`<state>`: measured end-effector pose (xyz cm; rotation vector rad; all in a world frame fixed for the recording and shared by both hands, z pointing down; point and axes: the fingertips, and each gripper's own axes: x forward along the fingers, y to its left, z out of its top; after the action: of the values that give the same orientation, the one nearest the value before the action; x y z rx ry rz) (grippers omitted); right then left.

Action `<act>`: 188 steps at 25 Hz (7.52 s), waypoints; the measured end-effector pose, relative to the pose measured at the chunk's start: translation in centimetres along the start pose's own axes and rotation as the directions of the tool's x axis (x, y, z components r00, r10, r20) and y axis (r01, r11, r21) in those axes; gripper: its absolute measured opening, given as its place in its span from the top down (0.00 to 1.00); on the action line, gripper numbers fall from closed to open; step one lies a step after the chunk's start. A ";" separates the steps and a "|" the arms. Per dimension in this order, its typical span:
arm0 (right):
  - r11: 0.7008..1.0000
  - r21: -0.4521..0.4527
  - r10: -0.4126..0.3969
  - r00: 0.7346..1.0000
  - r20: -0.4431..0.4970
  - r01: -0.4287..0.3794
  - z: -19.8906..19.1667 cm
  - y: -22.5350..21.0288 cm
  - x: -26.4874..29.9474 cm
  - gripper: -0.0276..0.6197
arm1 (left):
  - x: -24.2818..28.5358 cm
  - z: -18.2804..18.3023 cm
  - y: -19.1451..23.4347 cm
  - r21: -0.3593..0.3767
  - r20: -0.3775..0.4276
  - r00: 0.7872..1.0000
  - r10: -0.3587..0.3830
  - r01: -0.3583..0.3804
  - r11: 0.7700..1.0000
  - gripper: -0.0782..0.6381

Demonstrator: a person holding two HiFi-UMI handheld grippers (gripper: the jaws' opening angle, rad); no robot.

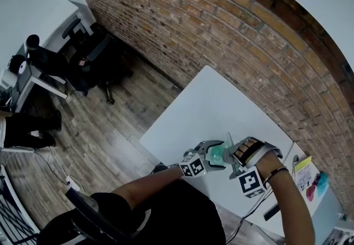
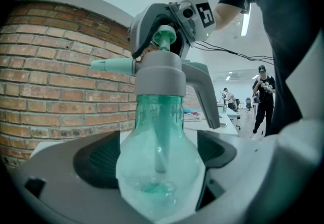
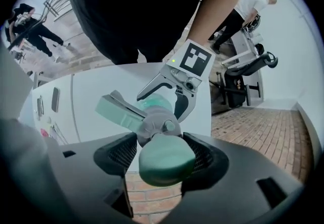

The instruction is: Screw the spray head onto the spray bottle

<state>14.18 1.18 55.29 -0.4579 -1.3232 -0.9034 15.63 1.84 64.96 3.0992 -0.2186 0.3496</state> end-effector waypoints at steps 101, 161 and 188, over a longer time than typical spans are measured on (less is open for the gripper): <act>0.543 0.839 -0.035 0.998 0.046 -0.020 0.7 -0.8 -1.3 0.53 | -1.5 -4.7 -0.2 0.076 -0.059 0.998 -0.036 0.040 0.996 0.22; 0.709 0.684 0.110 0.984 0.138 -0.175 1.0 -0.4 0.9 0.51 | -1.5 -4.3 0.0 -0.012 -0.049 0.999 0.019 -0.019 1.000 0.23; 0.150 0.967 0.012 0.978 0.209 -0.208 0.3 -1.5 1.0 0.51 | -1.2 -2.4 -0.1 0.025 -0.030 0.998 0.049 -0.048 0.999 0.22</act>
<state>12.81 0.16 55.97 0.4801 -1.6979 0.3271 13.96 2.21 67.01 3.1145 -0.2914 0.4036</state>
